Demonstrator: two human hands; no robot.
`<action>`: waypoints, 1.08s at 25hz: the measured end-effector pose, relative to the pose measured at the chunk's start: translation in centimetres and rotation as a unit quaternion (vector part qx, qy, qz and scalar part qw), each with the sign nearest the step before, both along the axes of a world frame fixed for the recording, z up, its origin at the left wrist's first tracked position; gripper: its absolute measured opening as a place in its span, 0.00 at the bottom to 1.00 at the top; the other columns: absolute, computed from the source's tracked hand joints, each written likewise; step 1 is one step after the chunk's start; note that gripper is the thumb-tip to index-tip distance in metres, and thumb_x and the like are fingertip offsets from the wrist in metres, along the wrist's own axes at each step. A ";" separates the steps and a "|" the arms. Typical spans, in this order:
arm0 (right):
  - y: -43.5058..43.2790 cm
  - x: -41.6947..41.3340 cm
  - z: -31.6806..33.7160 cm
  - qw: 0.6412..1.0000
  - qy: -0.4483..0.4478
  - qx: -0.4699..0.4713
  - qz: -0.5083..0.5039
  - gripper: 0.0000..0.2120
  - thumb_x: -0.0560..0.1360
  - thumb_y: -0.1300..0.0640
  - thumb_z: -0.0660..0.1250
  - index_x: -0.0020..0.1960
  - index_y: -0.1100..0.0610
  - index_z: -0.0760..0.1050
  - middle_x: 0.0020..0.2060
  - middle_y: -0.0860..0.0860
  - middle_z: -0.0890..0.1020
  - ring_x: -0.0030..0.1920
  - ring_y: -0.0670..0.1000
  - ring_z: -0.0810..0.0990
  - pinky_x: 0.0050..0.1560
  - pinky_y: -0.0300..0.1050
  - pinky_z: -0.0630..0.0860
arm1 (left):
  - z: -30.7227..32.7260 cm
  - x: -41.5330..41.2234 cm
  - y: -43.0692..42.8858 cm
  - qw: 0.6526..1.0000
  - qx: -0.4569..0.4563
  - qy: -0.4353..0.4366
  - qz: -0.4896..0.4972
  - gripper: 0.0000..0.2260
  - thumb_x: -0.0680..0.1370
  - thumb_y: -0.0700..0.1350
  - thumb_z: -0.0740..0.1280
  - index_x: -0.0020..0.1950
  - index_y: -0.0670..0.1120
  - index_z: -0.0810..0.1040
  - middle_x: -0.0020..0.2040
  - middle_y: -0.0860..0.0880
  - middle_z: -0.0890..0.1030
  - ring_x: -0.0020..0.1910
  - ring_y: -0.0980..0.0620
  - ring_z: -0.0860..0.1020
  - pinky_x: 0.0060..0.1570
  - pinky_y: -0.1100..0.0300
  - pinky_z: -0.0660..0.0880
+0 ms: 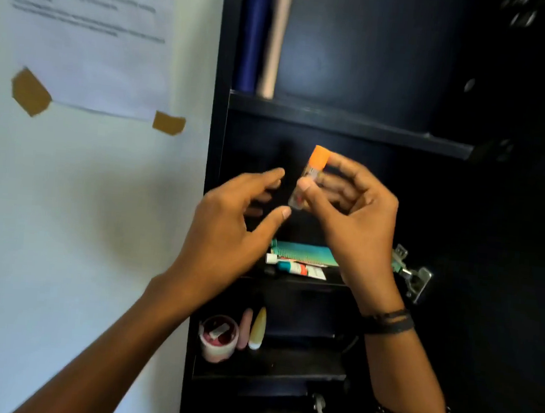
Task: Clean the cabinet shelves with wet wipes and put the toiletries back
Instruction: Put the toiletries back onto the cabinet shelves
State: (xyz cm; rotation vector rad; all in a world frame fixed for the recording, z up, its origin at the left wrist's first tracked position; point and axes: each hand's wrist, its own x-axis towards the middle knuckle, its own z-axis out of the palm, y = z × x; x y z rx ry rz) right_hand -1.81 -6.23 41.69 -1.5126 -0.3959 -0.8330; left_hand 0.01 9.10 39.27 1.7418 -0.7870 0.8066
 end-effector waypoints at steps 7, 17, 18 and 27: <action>0.4 4.0 11.4 0.995 -0.053 -0.040 -0.073 0.19 0.69 0.63 0.74 0.58 0.62 0.76 0.42 0.58 0.85 0.42 0.53 0.86 0.46 0.50 0.83 | 7.0 2.7 0.9 0.967 0.085 -0.160 0.181 0.23 0.76 0.46 0.64 0.71 0.45 0.68 0.71 0.48 0.69 0.74 0.48 0.62 0.72 0.49 0.61; 1.3 9.6 13.1 0.944 0.045 -0.242 -0.219 0.11 0.69 0.56 0.74 0.49 0.59 0.80 0.38 0.51 0.84 0.41 0.47 0.83 0.43 0.40 0.79 | 6.7 5.7 0.5 0.927 0.217 -0.135 0.276 0.29 0.78 0.43 0.60 0.77 0.45 0.53 0.79 0.50 0.51 0.77 0.51 0.42 0.75 0.45 0.45; 1.2 9.7 13.1 0.940 0.050 -0.251 -0.224 0.11 0.69 0.56 0.74 0.49 0.59 0.81 0.39 0.52 0.85 0.42 0.48 0.83 0.45 0.41 0.79 | 6.6 5.8 0.5 0.926 0.218 -0.136 0.277 0.30 0.78 0.43 0.60 0.78 0.45 0.52 0.79 0.50 0.51 0.77 0.51 0.42 0.75 0.45 0.45; 1.4 9.3 13.1 0.934 0.061 -0.261 -0.235 0.15 0.69 0.53 0.75 0.52 0.59 0.81 0.40 0.52 0.85 0.43 0.45 0.83 0.44 0.37 0.77 | 6.4 5.9 0.3 0.929 0.211 -0.132 0.274 0.30 0.78 0.43 0.60 0.77 0.44 0.52 0.79 0.49 0.51 0.77 0.51 0.42 0.75 0.43 0.45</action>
